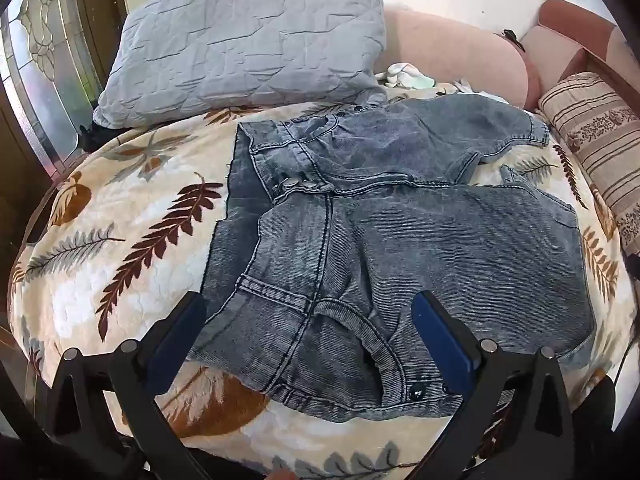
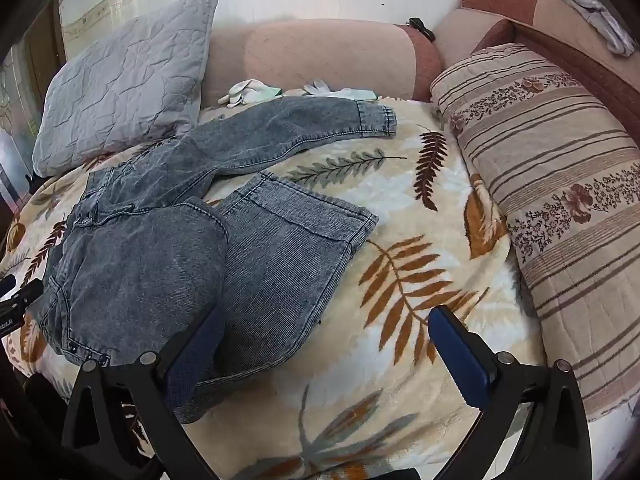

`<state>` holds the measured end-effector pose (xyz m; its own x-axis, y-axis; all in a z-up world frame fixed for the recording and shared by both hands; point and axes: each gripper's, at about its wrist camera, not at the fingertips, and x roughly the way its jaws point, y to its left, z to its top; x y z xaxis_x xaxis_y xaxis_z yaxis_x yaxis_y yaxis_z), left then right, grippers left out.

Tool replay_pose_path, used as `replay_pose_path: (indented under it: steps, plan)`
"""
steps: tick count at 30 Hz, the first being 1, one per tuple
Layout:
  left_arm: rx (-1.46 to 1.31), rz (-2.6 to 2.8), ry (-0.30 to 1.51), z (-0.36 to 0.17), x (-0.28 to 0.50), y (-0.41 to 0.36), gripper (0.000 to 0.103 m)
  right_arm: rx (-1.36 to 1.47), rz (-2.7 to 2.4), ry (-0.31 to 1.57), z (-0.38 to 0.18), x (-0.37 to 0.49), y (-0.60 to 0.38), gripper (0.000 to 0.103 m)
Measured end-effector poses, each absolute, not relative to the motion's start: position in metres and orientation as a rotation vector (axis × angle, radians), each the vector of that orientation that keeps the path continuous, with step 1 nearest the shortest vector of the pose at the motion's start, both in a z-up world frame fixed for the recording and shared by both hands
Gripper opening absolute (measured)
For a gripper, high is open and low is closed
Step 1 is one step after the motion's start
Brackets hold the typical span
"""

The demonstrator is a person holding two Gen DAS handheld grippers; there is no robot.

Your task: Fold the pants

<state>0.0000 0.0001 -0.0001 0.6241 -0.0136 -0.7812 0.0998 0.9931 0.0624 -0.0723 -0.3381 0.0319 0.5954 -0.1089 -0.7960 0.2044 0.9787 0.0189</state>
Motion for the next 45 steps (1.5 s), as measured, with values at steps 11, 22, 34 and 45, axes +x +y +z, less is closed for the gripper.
replay_pose_path:
  steps: [11,22,34,45]
  plan:
    - [0.083,-0.063,0.924,-0.012,-0.004,0.019,0.103,0.083,-0.244,0.92,0.025,-0.074,-0.332,0.102]
    - [0.017,-0.041,0.895,-0.011,-0.009,0.032,0.103,0.043,-0.225,0.939,0.026,-0.072,-0.337,0.102]
    - [0.061,0.012,0.95,-0.018,-0.005,0.03,0.103,0.101,-0.202,0.944,0.025,-0.072,-0.339,0.102]
    - [0.067,0.02,0.916,-0.014,-0.006,0.029,0.103,0.064,-0.203,0.949,0.025,-0.069,-0.335,0.102]
